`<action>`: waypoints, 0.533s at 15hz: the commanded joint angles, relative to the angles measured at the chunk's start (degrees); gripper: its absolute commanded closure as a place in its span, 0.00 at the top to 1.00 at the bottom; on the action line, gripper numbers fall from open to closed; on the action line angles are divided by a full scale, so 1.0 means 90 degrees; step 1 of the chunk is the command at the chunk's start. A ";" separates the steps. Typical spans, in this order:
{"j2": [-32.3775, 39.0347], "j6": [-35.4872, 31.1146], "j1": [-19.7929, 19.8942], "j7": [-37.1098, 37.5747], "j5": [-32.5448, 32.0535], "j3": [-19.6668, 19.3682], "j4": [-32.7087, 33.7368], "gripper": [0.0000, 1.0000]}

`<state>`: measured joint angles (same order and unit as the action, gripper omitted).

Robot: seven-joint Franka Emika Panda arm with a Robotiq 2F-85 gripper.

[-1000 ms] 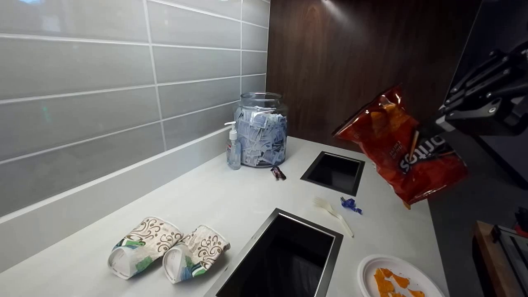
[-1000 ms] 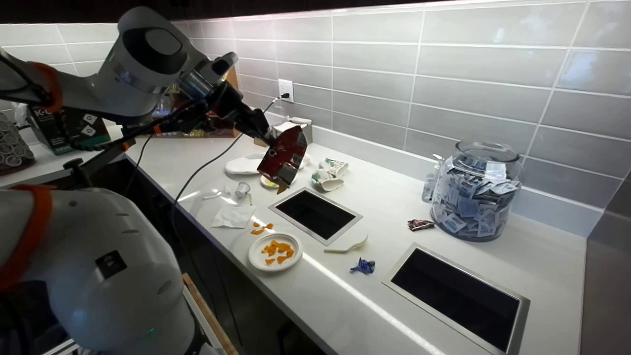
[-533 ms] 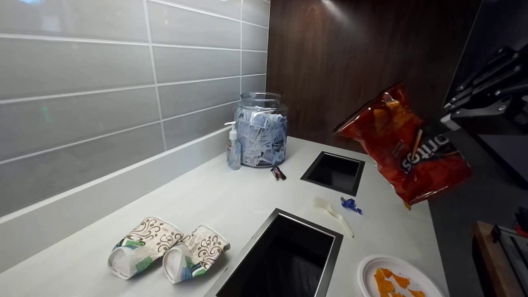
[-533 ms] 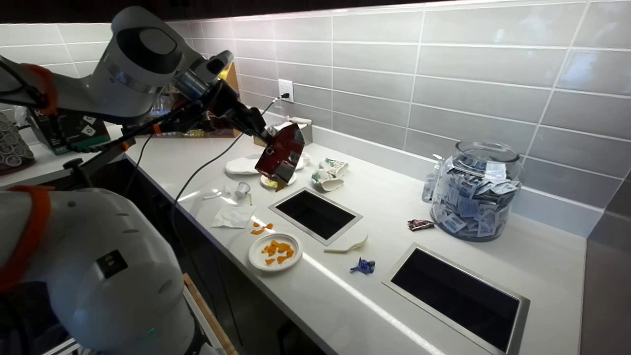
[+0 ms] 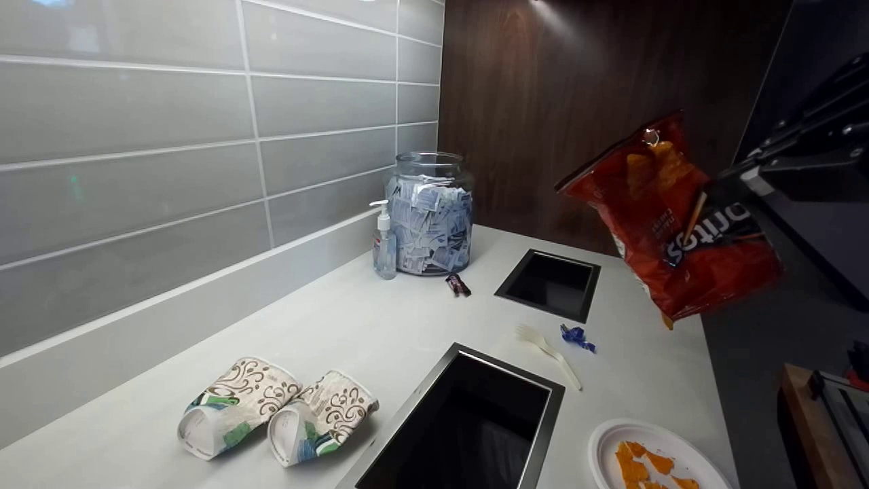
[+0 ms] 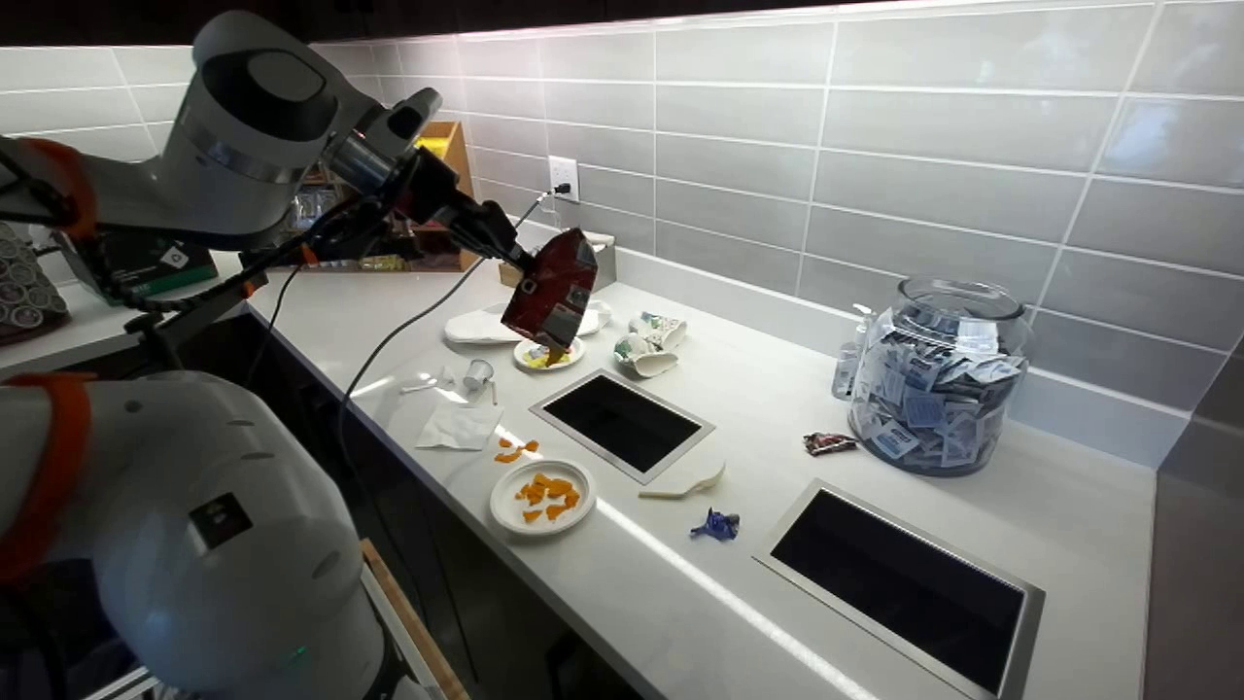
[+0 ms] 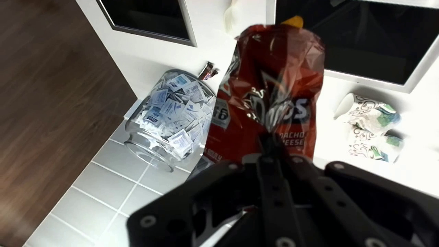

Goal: Empty the packet of doritos onto the plate with doritos on it

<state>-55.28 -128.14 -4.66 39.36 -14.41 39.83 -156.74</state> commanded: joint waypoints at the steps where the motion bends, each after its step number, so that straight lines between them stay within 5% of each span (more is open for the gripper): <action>1: -0.0364 -0.0051 -0.0081 0.0128 -0.0177 0.0128 -0.0211 0.00; 8: -0.0254 0.0403 -0.0179 0.0038 0.0115 0.0127 -0.0035 0.00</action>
<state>-56.75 -128.04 -5.57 38.76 -14.53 40.58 -157.11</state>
